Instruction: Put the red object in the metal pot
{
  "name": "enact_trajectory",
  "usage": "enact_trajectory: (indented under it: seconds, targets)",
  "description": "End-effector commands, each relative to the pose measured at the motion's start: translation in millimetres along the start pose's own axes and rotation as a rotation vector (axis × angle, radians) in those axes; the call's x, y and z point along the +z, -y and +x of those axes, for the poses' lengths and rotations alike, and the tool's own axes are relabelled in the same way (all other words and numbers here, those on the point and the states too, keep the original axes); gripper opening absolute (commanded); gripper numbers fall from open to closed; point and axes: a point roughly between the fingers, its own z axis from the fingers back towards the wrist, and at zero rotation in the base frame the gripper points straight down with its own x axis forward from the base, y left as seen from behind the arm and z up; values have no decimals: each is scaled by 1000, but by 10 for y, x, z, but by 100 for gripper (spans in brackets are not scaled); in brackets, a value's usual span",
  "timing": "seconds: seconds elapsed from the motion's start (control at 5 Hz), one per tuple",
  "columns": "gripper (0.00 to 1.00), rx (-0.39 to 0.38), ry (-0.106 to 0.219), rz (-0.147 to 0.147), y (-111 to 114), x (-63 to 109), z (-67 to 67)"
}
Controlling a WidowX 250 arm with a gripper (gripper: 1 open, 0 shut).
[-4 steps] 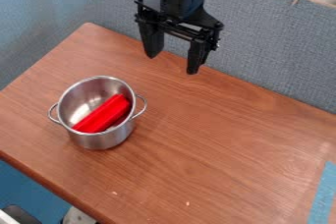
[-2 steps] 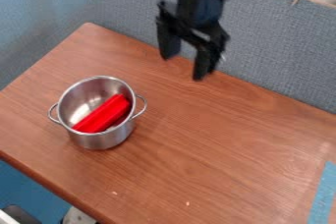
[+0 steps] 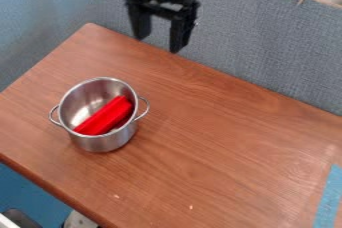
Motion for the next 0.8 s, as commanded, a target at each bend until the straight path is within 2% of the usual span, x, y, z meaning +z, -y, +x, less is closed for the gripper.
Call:
enact_trajectory:
  seconds: [0.0,0.2,0.4,0.6]
  targets:
    - [100,103,79,9,-25,290,-140]
    - [100,-17,86,22,286,-100,-104]
    - [0,-141,85,26,551,-413,-69]
    - [100,-72,72,18,699,-534,176]
